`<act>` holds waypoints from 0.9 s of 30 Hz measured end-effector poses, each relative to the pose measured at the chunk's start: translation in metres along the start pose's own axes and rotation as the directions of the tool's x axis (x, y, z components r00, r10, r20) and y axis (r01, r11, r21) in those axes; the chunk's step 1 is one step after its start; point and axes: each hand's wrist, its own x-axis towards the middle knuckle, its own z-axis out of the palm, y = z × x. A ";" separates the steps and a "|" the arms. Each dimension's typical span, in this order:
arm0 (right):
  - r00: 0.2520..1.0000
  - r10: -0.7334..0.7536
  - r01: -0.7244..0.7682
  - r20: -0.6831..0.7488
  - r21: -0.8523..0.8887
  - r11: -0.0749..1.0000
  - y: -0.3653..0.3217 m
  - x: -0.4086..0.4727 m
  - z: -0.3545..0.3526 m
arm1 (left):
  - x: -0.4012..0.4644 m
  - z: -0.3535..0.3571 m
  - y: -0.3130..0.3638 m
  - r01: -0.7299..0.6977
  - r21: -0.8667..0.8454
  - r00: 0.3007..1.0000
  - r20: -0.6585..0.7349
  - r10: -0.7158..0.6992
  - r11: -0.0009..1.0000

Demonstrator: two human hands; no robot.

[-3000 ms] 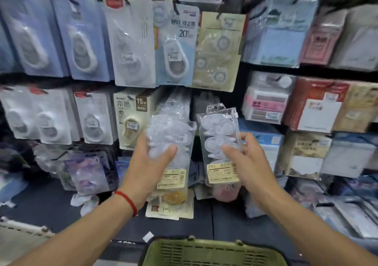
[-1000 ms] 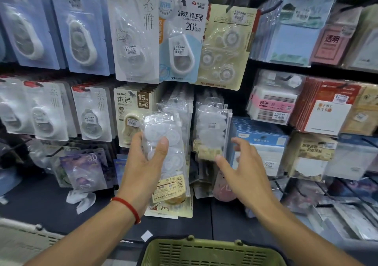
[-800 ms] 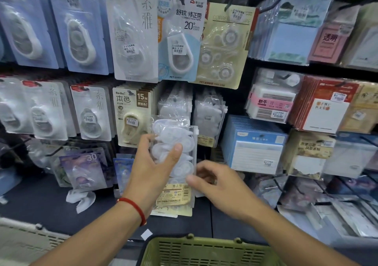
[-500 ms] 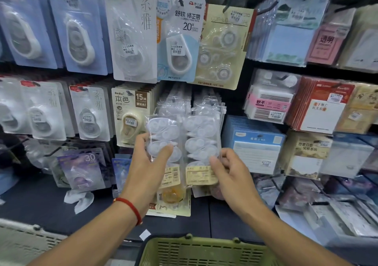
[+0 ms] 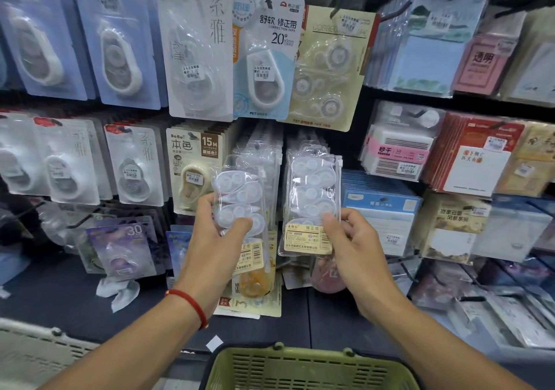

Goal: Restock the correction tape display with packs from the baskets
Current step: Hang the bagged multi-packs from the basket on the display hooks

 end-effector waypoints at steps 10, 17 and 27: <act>0.995 -0.087 0.104 0.057 -0.544 0.833 0.001 -0.004 -0.004 | -0.006 0.004 0.007 -0.030 0.053 0.996 0.086 0.025 0.998; 0.973 -0.093 0.150 0.211 -0.277 0.949 0.006 -0.016 0.012 | -0.015 0.010 0.008 -0.067 -0.016 0.968 0.242 0.069 0.998; 0.997 -0.079 0.076 -0.012 -0.157 0.985 0.004 -0.012 0.001 | -0.017 0.013 0.010 -0.135 0.053 0.925 0.365 0.107 0.989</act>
